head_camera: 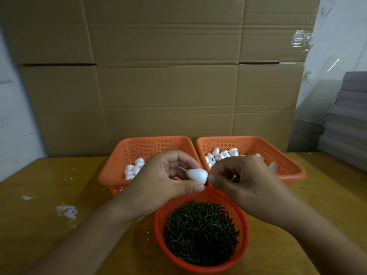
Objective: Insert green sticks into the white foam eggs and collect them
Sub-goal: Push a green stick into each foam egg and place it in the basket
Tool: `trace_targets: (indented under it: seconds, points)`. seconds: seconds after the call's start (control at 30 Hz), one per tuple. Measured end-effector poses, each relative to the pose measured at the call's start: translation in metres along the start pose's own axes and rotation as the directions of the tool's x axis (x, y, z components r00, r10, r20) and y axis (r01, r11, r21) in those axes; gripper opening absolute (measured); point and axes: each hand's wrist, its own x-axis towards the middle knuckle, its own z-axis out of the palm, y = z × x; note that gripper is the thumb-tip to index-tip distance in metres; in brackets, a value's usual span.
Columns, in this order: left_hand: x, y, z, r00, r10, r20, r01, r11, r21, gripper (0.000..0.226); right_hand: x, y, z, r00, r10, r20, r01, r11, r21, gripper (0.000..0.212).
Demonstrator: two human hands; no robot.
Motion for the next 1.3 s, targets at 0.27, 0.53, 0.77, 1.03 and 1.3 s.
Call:
trace_targets:
  seconds: [0.27, 0.53, 0.77, 1.03, 1.3]
  points:
    - [0.001, -0.001, -0.003, 1.0, 0.029, -0.012, -0.029, 0.999, 0.016, 0.034, 0.001, 0.003, 0.003, 0.999, 0.038, -0.037, -0.036, 0.998, 0.043, 0.013]
    - [0.001, 0.0, -0.008, 0.999, 0.045, -0.012, -0.043, 0.991, 0.13, 0.033, 0.002, 0.002, 0.003, 0.997, 0.052, 0.065, -0.058, 0.995, 0.085, 0.022]
    - [0.002, 0.0, -0.007, 0.995, -0.051, -0.09, 0.048, 0.998, -0.036, 0.065, 0.005, 0.001, 0.013, 0.97, 0.24, -0.045, -0.193, 0.867, 0.46, 0.014]
    - [0.001, 0.0, -0.002, 0.99, -0.103, -0.098, 0.083, 0.977, -0.195, 0.037, -0.001, -0.01, 0.052, 0.928, 0.369, -0.049, -0.236, 0.685, 0.689, 0.008]
    - [0.003, 0.001, -0.01, 0.998, -0.064, -0.025, 0.058, 0.979, -0.197, 0.029, -0.002, -0.017, 0.044, 0.952, 0.304, -0.038, -0.201, 0.713, 0.672, 0.022]
